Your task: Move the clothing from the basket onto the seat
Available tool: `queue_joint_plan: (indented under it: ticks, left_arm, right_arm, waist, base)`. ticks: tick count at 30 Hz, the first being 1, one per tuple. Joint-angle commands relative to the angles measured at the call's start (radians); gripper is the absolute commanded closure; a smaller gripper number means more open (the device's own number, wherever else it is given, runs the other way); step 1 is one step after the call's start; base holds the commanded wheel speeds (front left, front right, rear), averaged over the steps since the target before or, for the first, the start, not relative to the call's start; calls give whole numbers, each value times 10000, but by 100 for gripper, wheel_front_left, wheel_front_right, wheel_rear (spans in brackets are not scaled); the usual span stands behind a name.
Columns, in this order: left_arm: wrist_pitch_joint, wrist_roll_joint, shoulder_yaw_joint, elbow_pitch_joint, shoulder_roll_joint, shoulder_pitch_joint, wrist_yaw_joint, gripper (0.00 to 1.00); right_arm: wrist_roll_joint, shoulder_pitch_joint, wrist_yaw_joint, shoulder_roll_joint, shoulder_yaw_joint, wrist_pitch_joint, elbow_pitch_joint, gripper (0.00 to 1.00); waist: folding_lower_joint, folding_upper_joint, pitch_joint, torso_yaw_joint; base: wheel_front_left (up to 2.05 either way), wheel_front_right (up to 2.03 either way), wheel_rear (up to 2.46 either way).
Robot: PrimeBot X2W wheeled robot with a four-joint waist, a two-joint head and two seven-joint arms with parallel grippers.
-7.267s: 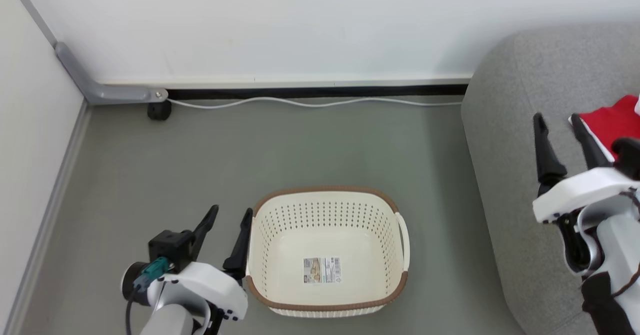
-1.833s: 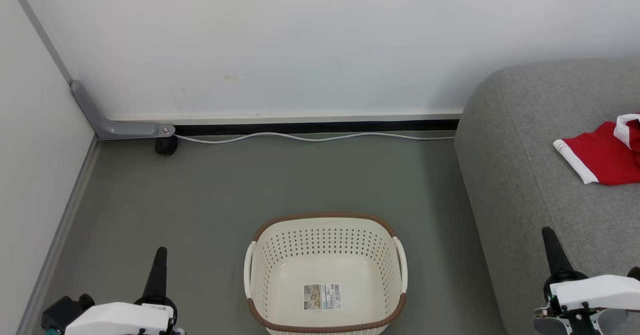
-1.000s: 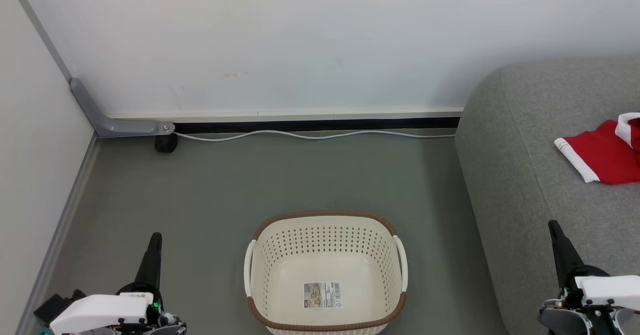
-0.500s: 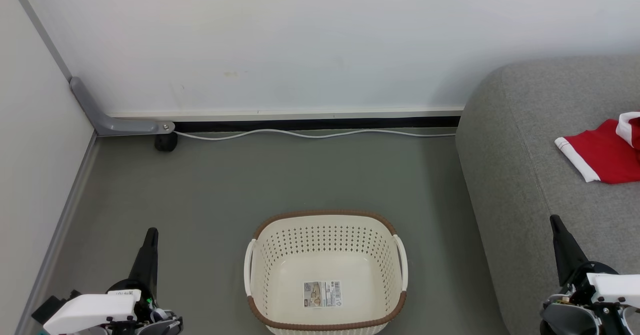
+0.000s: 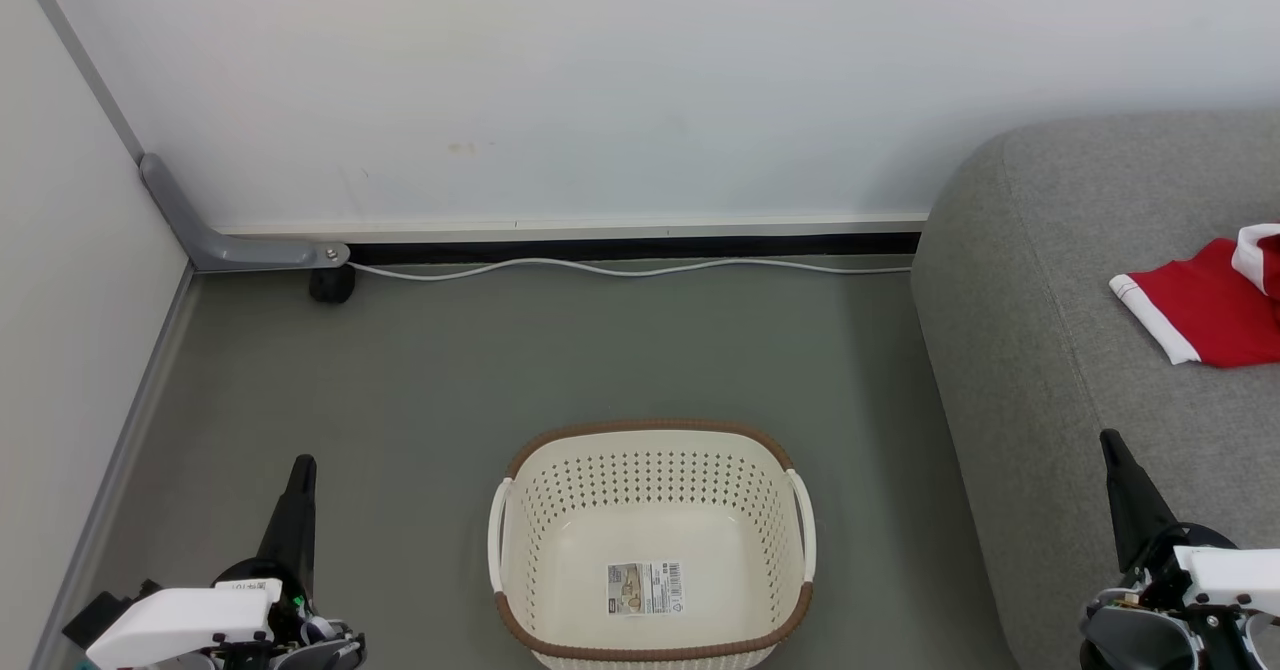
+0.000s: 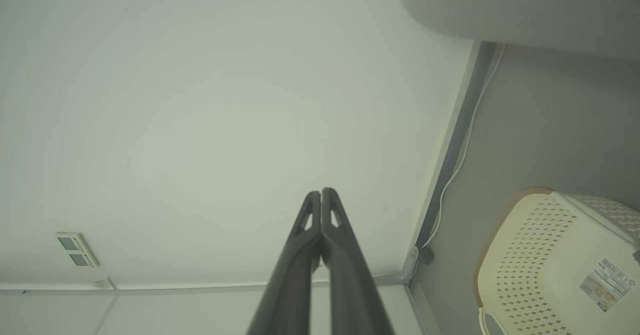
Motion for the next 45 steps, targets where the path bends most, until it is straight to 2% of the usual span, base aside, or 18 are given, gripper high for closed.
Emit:
queue_joint_plan:
  ticks: [1, 45]
  left_arm:
    - [64, -43, 326, -295, 179, -581, -84, 100]
    - [63, -44, 325, -296, 179, -581, -84, 100]
  right_arm:
    - [109, -159, 46, -99, 167, 80, -322, 100]
    - [110, -159, 46, -99, 169, 79, -322, 100]
  waist:
    - [0, 0, 0, 0]
    - [0, 0, 0, 0]
  base:
    - [0, 0, 0]
    - [0, 0, 0]
